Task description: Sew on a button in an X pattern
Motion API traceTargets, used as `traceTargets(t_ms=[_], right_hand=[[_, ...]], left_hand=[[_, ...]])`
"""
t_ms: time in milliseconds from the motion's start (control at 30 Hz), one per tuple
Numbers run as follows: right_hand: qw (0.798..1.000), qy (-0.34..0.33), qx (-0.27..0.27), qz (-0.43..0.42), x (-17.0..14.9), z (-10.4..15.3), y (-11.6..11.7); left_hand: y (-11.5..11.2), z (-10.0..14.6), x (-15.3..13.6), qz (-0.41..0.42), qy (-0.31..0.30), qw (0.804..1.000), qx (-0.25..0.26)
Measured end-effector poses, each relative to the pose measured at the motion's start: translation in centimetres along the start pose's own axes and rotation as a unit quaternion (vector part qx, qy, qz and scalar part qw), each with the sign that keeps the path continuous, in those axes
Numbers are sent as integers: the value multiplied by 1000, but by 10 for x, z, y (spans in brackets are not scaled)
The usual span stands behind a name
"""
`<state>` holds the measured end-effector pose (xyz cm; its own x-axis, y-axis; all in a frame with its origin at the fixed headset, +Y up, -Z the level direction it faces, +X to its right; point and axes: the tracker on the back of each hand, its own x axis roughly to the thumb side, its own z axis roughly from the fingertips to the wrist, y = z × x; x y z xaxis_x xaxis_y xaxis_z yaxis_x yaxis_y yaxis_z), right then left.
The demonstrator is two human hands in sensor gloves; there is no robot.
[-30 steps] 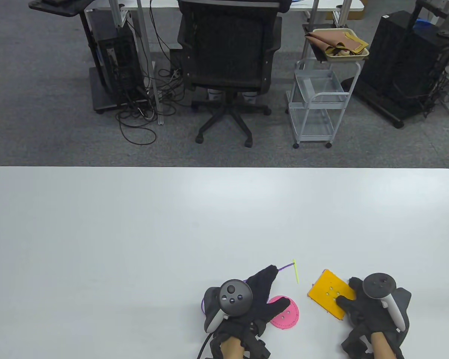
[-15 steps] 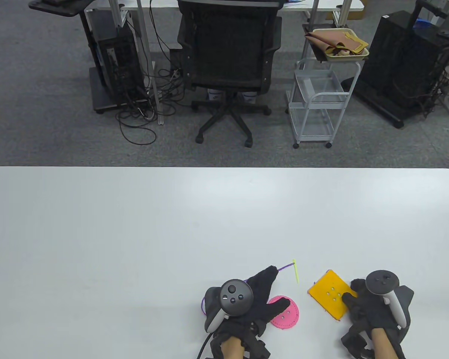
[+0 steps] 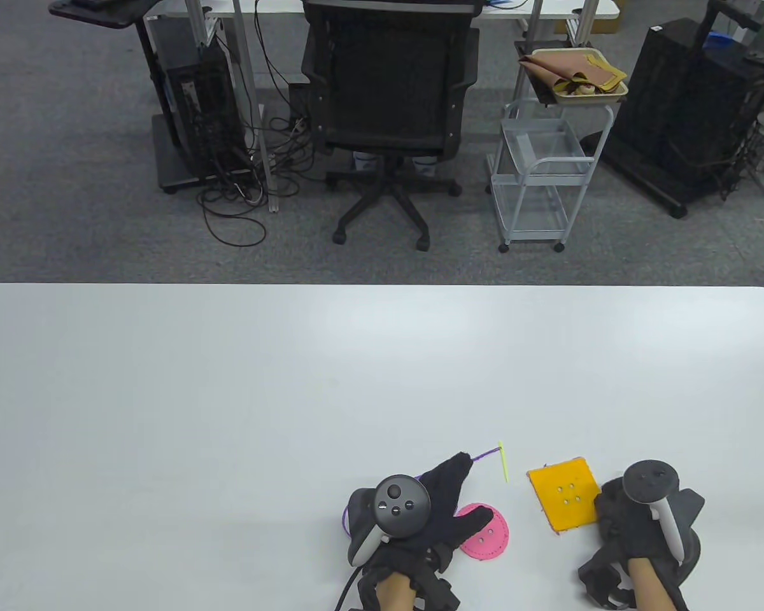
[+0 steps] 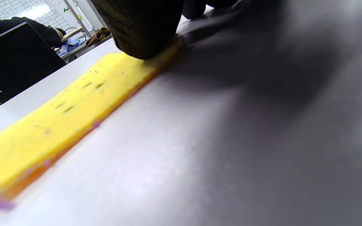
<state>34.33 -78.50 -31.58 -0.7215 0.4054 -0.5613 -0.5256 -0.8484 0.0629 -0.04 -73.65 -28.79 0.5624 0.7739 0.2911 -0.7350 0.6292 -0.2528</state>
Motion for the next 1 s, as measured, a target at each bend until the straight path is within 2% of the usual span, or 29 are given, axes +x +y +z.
traceTargets(t_ms=[333, 733, 1000], right_hand=[[999, -19, -9, -34, -2, 5, -7], [991, -72, -48, -104, 1, 23, -30], [975, -102, -83, -178, 0, 33, -39]], left_hand=[[0, 0, 0, 0, 0, 1000, 0], [0, 0, -1, 4, -1, 1000, 1], [0, 0, -1, 6, 0, 1000, 2]])
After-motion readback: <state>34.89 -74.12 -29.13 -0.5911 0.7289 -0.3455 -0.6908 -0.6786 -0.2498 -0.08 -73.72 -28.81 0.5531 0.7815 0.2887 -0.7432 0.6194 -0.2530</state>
